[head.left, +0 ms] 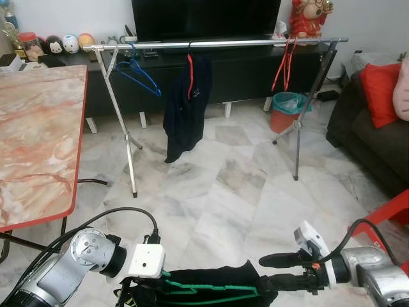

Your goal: Hang hanger

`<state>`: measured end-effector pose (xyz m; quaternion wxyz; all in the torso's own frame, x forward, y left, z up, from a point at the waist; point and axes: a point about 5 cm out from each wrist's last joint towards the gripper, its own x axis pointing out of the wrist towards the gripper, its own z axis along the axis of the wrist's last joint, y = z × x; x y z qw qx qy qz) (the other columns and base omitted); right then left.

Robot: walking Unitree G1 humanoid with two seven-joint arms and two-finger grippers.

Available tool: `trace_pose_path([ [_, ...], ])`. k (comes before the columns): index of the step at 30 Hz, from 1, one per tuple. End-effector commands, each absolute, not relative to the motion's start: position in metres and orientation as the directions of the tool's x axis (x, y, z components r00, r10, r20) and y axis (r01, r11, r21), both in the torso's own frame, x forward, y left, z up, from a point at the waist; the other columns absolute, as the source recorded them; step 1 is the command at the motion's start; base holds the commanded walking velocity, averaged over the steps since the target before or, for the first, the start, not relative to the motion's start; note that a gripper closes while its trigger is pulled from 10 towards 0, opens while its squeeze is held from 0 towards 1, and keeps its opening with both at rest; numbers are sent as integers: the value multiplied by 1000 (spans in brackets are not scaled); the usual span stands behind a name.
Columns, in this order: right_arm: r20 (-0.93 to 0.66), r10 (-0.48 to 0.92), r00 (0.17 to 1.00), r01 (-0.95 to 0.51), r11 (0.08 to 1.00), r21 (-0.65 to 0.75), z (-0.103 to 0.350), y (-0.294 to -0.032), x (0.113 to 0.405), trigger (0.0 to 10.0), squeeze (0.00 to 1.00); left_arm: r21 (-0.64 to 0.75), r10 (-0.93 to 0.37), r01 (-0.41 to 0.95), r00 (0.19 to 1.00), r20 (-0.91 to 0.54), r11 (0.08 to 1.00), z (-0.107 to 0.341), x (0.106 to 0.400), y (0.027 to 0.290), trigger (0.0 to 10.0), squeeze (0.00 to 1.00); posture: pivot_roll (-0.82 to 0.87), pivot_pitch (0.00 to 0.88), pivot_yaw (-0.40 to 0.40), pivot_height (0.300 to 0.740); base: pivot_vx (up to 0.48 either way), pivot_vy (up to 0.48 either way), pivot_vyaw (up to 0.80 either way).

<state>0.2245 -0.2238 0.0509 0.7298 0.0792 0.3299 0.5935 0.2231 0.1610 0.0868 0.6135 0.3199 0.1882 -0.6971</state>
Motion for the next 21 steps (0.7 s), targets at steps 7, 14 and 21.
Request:
trace_pose_path([
  [7, -404, 912, 67, -815, 284, 506, 45, -220, 221, 10000, 0, 134, -746, 974, -49, -664, -183, 88, 222, 159, 10000, 0, 3, 0, -55, 740, 0, 0, 0],
  [14, -429, 901, 64, -809, 298, 506, 36, -218, 217, 10000, 0, 137, -748, 973, -48, -662, -184, 88, 222, 158, 10000, 0, 2, 0, -54, 740, 0, 0, 0],
  [21, -431, 900, 67, -809, 302, 505, 32, -216, 216, 10000, 0, 138, -748, 974, -44, -662, -180, 88, 222, 158, 10000, 0, 6, 0, -53, 740, 0, 0, 0],
])
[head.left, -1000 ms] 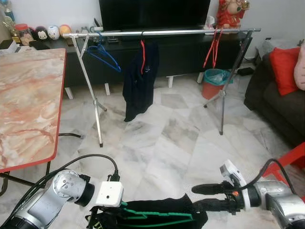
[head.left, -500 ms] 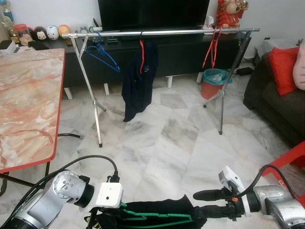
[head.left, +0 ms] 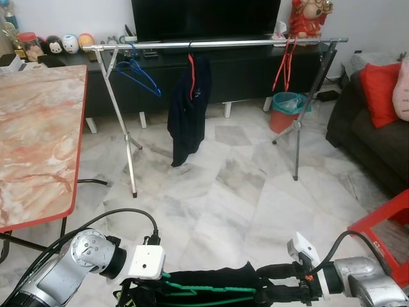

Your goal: Hang hanger

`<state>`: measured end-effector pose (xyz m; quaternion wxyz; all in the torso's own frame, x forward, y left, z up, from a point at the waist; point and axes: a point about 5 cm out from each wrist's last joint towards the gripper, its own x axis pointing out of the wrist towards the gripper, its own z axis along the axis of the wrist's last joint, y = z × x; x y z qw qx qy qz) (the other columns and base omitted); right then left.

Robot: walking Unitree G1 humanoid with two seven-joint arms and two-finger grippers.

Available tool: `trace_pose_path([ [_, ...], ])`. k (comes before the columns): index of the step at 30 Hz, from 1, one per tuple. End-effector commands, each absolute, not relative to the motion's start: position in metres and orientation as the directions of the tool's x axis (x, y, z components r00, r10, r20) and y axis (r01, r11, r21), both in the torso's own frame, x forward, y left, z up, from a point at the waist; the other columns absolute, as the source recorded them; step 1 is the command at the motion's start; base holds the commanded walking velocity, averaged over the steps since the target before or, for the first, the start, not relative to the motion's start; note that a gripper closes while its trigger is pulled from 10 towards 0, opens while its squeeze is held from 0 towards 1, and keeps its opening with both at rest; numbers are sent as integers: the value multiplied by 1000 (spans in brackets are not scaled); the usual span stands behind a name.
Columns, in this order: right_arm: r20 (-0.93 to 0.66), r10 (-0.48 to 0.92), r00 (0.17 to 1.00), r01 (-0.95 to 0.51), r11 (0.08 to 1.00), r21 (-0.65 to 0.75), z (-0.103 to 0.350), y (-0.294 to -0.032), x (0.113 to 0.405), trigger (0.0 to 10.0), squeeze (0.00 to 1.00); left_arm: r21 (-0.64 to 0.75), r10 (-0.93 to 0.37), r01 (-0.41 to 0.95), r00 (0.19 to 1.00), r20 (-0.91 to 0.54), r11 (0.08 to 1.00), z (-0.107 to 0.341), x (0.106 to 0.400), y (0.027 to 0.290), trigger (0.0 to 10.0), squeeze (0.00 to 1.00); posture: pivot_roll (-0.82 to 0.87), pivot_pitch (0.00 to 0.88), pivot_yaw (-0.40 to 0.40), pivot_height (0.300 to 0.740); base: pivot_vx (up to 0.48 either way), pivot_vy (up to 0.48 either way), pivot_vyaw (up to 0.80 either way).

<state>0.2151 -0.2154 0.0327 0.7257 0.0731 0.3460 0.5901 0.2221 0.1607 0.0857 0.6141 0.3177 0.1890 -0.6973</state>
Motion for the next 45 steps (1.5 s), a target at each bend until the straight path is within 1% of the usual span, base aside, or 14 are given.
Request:
trace_pose_path([
  [1, -431, 900, 68, -809, 303, 504, 32, -216, 216, 10000, 0, 138, -749, 974, -44, -661, -179, 88, 222, 158, 10000, 0, 6, 0, -53, 740, 0, 0, 0],
  [6, -430, 897, 102, -812, 325, 485, 35, -220, 220, 10000, 0, 139, -749, 974, -43, -661, -178, 88, 222, 158, 10000, 0, 6, 0, -53, 740, 0, 0, 0],
  [12, -436, 892, 118, -815, 337, 471, 38, -224, 222, 10000, 0, 136, -748, 975, -44, -662, -178, 88, 222, 158, 10000, 0, 7, 0, -53, 740, 0, 0, 0],
  [14, -445, 885, 135, -833, 345, 433, 43, -222, 227, 10000, 0, 133, -747, 975, -46, -663, -178, 87, 221, 158, 10000, 0, 5, 0, -51, 740, 0, 0, 0],
  [17, -452, 884, 124, -851, 328, 410, 47, -219, 229, 10000, 0, 133, -746, 975, -46, -664, -178, 87, 222, 158, 10000, 0, 2, 0, -52, 740, 0, 0, 0],
  [20, -499, 858, 119, -865, 336, 371, 46, -222, 230, 10000, 0, 134, -747, 975, -45, -663, -177, 87, 222, 158, 10000, 0, 1, 0, -53, 740, 0, 0, 0],
  [30, -480, 869, 118, -854, 336, 397, 45, -221, 229, 10000, 0, 133, -748, 975, -46, -662, -177, 86, 220, 157, 10000, 0, 3, 0, -55, 740, 0, 0, 0],
  [31, -479, 870, 117, -853, 335, 401, 45, -221, 229, 9059, 0, 133, -748, 975, -46, -662, -177, 86, 220, 157, 10000, 0, 3, 0, -55, 740, 0, 0, 0],
  [32, -477, 872, 114, -851, 333, 405, 45, -221, 229, 7451, 0, 133, -748, 975, -46, -662, -177, 86, 220, 157, 10000, 0, 3, 0, -55, 740, 0, 0, 0],
  [33, -479, 871, 111, -851, 332, 407, 45, -221, 228, 4196, 0, 133, -748, 975, -46, -662, -177, 86, 221, 157, 10000, 0, 3, 0, -55, 740, 0, 0, 0],
  [34, -480, 872, 102, -850, 327, 413, 45, -221, 228, 1333, 0, 133, -747, 975, -44, -663, -176, 86, 221, 157, 10000, 0, 3, 0, -55, 740, 0, 0, 0],
  [37, -479, 872, 101, -848, 327, 416, 44, -221, 228, 1137, 0, 133, -747, 975, -45, -663, -176, 86, 221, 157, 10000, 0, 2, 0, -54, 740, 0, 0, 0],
  [39, -480, 872, 99, -844, 329, 423, 43, -221, 227, 0, 0, 130, -747, 976, -47, -663, -176, 85, 221, 157, 10000, 0, 1, 0, -54, 740, 0, 0, 0],
  [45, -471, 878, 83, -835, 319, 448, 43, -221, 225, 0, 0, 127, -748, 976, -48, -662, -175, 85, 221, 157, 10000, 0, 2, 0, -56, 740, 0, 0, 0],
])
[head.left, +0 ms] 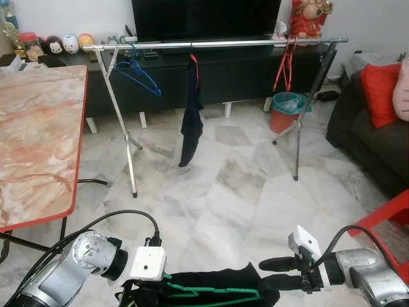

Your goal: Hang hanger

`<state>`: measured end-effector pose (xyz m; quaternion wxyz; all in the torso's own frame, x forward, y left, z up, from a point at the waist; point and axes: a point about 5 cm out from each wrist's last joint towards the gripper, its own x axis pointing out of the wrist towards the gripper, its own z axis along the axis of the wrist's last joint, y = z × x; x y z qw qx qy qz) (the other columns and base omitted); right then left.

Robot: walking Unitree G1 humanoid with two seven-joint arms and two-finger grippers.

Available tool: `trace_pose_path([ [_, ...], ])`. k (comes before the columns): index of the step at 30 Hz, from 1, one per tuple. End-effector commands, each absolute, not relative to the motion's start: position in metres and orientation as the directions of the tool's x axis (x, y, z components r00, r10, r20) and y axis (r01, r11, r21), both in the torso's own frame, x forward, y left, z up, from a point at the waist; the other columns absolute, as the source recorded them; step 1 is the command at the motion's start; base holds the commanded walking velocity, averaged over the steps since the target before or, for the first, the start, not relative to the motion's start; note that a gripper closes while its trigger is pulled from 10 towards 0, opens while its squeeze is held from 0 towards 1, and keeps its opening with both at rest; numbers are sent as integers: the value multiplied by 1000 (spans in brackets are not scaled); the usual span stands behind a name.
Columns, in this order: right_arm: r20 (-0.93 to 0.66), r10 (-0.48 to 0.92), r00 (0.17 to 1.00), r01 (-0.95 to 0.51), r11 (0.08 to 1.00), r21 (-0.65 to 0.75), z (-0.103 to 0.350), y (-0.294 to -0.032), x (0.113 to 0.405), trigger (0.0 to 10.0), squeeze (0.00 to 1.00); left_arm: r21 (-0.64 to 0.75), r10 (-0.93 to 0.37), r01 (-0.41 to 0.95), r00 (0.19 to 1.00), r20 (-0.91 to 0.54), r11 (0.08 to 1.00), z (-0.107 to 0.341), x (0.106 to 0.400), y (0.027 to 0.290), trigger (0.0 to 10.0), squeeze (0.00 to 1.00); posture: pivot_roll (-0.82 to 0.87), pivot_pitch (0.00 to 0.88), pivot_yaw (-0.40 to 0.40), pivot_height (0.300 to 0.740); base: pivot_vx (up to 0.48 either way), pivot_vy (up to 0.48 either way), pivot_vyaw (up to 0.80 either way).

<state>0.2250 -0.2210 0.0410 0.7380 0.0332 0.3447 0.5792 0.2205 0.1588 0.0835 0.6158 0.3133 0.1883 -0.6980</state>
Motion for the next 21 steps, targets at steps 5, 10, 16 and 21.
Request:
trace_pose_path([
  [5, -464, 884, 52, -834, 294, 467, 44, -219, 222, 10000, 0, 126, -747, 976, -49, -663, -176, 85, 221, 157, 10000, 0, 2, 0, -56, 740, 0, 0, 0],
  [10, -467, 883, 46, -832, 292, 471, 41, -218, 221, 10000, 0, 127, -748, 976, -48, -662, -175, 85, 221, 157, 10000, 0, 4, 0, -56, 740, 0, 0, 0],
  [16, -475, 879, 32, -831, 287, 476, 40, -218, 220, 10000, 0, 127, -747, 977, -46, -663, -173, 85, 221, 157, 10000, 0, 4, 0, -57, 740, 0, 0, 0],
  [21, -506, 862, 18, -836, 291, 466, 36, -218, 217, 9804, 0, 129, -749, 976, -45, -662, -173, 85, 221, 157, 10000, 0, 4, 0, -59, 740, 0, 0, 0],
])
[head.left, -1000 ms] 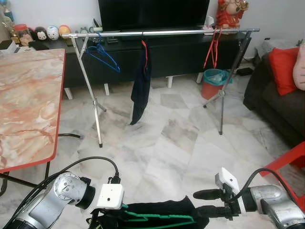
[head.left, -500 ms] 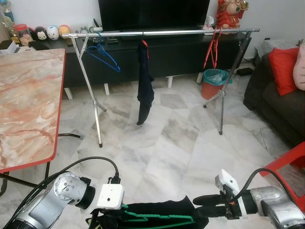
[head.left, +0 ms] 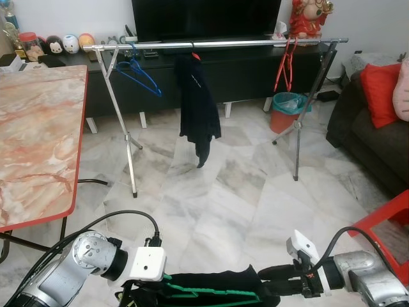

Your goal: Hang hanger

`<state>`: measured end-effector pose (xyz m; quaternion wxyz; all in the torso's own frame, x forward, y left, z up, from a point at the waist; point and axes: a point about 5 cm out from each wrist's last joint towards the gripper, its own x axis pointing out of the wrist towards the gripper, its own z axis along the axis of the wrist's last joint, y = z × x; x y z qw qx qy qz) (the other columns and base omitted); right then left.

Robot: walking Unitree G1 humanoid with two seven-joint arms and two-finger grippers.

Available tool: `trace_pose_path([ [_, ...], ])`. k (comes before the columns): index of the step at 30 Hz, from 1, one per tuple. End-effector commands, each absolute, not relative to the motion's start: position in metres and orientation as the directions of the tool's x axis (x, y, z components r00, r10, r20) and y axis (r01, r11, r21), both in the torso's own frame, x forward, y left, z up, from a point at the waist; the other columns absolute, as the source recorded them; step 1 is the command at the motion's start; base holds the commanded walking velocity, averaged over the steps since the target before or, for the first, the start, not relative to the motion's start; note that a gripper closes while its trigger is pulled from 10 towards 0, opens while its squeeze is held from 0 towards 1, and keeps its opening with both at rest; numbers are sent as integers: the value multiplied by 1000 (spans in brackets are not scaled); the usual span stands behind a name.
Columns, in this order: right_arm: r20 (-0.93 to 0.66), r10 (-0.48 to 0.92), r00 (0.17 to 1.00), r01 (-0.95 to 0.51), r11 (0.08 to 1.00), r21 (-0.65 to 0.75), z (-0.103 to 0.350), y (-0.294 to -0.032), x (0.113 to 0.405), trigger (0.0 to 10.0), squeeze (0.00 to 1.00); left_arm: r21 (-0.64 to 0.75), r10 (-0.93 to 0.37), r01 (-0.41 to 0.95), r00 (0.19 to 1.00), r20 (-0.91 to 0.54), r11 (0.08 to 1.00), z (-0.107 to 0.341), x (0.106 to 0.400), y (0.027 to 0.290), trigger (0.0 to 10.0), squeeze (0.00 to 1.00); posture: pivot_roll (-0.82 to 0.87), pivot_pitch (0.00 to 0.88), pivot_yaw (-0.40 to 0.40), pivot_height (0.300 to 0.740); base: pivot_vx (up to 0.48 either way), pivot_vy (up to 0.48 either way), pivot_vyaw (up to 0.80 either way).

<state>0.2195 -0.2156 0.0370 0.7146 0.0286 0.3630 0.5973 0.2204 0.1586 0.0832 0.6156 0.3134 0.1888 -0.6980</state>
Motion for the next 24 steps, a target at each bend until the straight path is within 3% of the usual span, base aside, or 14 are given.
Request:
trace_pose_path([
  [1, -502, 865, 8, -835, 282, 472, 36, -218, 216, 7686, 0, 129, -749, 976, -45, -661, -173, 85, 220, 157, 10000, 0, 4, 0, -58, 740, 0, 0, 0],
  [2, -496, 869, 3, -833, 276, 480, 36, -217, 215, 1529, 0, 129, -749, 976, -46, -661, -174, 85, 220, 156, 10000, 0, 5, 0, -58, 740, 0, 0, 0],
  [3, -494, 870, 4, -831, 277, 482, 35, -217, 215, 1529, 0, 129, -749, 976, -46, -661, -174, 85, 220, 156, 10000, 0, 5, 0, -58, 740, 0, 0, 0],
  [4, -493, 870, 4, -830, 278, 484, 35, -217, 215, 0, 0, 128, -749, 977, -46, -661, -173, 85, 220, 156, 10000, 0, 5, 0, -58, 740, 0, 0, 0],
  [24, -482, 876, -13, -831, 259, 492, 35, -214, 214, 0, 0, 132, -752, 976, -47, -658, -176, 87, 221, 156, 10000, 0, 6, 0, -58, 740, 0, 0, 0],
])
